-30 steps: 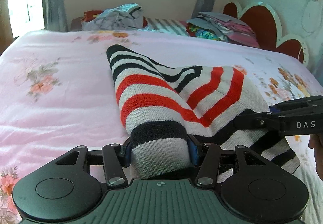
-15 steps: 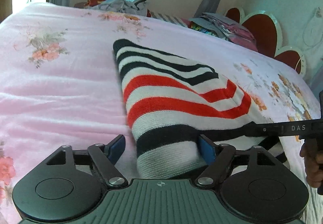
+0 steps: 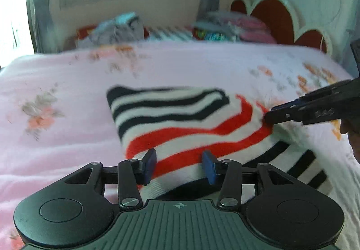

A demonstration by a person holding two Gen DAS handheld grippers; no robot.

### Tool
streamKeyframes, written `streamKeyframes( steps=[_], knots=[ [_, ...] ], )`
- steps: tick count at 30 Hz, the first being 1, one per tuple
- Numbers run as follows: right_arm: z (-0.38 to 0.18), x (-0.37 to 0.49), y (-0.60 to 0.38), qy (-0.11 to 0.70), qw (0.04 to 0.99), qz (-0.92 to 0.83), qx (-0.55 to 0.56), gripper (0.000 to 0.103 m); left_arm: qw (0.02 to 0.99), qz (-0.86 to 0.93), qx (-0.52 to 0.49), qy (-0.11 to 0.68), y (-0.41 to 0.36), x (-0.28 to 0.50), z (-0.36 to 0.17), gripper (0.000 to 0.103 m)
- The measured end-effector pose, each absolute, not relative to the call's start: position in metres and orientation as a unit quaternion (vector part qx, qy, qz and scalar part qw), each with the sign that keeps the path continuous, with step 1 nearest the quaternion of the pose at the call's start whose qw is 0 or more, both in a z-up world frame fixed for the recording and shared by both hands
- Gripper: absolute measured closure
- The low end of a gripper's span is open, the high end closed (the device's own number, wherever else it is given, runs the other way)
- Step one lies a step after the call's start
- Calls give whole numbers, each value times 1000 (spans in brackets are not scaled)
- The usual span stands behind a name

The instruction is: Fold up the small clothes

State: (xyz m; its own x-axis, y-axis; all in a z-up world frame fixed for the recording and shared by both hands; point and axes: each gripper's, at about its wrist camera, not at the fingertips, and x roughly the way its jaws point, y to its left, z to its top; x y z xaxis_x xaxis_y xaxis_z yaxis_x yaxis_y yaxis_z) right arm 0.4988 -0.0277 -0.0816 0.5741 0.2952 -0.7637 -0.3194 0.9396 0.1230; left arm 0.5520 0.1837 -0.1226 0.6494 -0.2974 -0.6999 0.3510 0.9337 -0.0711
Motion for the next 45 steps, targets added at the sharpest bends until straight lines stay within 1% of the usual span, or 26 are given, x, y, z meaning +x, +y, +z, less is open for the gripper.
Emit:
streamKeyframes(
  steps=[2, 4, 6, 7, 8, 9, 13, 15, 18, 21, 27, 32, 33, 34, 35, 36, 40, 41, 43, 44, 45],
  knots=[
    [-102, 507, -25, 452, 876, 161, -46, 91, 902, -181, 29, 390, 183, 554, -130, 59],
    [-106, 506, -29, 453, 877, 158, -29, 92, 902, -183, 26, 391, 182, 555, -133, 59],
    [-100, 501, -27, 449, 879, 153, -42, 92, 901, -186, 36, 390, 182, 552, -129, 60],
    [-95, 495, -25, 443, 882, 152, -45, 91, 902, -185, 41, 387, 182, 548, -123, 62],
    [-85, 484, -26, 429, 888, 160, -46, 91, 905, -189, 43, 380, 183, 542, -117, 68],
    [-75, 472, -26, 416, 892, 172, -47, 91, 907, -194, 45, 371, 185, 534, -111, 68],
    [-58, 427, -16, 394, 892, 211, -74, 91, 915, -187, 53, 355, 192, 493, -100, 68],
    [-60, 414, -14, 403, 885, 220, -75, 91, 912, -188, 47, 361, 193, 477, -104, 68],
    [-73, 405, -13, 413, 881, 208, -94, 92, 909, -183, 71, 367, 186, 457, -116, 68],
    [-87, 405, -17, 429, 876, 198, -95, 97, 907, -170, 71, 379, 187, 450, -131, 68],
    [-103, 403, -22, 423, 880, 194, -96, 97, 913, -149, 55, 375, 187, 444, -140, 68],
    [-101, 396, -24, 428, 880, 186, -89, 97, 917, -125, 60, 374, 180, 440, -139, 68],
    [-95, 391, -24, 425, 882, 183, -88, 96, 918, -120, 59, 374, 179, 437, -134, 68],
    [-87, 386, -27, 414, 889, 179, -81, 92, 920, -115, 58, 370, 178, 433, -128, 68],
    [-79, 378, -30, 400, 897, 172, -73, 80, 925, -107, 54, 360, 178, 426, -121, 68],
    [-72, 371, -35, 390, 903, 171, -64, 72, 929, -101, 52, 353, 178, 420, -115, 68],
    [-53, 346, -50, 370, 912, 172, -51, 73, 935, -87, 60, 339, 171, 395, -101, 68],
    [-49, 339, -54, 365, 914, 171, -50, 73, 936, -84, 62, 336, 169, 389, -98, 66],
    [-42, 327, -60, 357, 917, 170, -47, 73, 940, -77, 60, 326, 165, 376, -92, 52],
    [-39, 321, -63, 354, 919, 166, -45, 71, 943, -71, 57, 319, 162, 367, -88, 33],
    [-36, 313, -67, 349, 922, 163, -42, 64, 947, -68, 55, 309, 159, 358, -84, 16]
  ],
)
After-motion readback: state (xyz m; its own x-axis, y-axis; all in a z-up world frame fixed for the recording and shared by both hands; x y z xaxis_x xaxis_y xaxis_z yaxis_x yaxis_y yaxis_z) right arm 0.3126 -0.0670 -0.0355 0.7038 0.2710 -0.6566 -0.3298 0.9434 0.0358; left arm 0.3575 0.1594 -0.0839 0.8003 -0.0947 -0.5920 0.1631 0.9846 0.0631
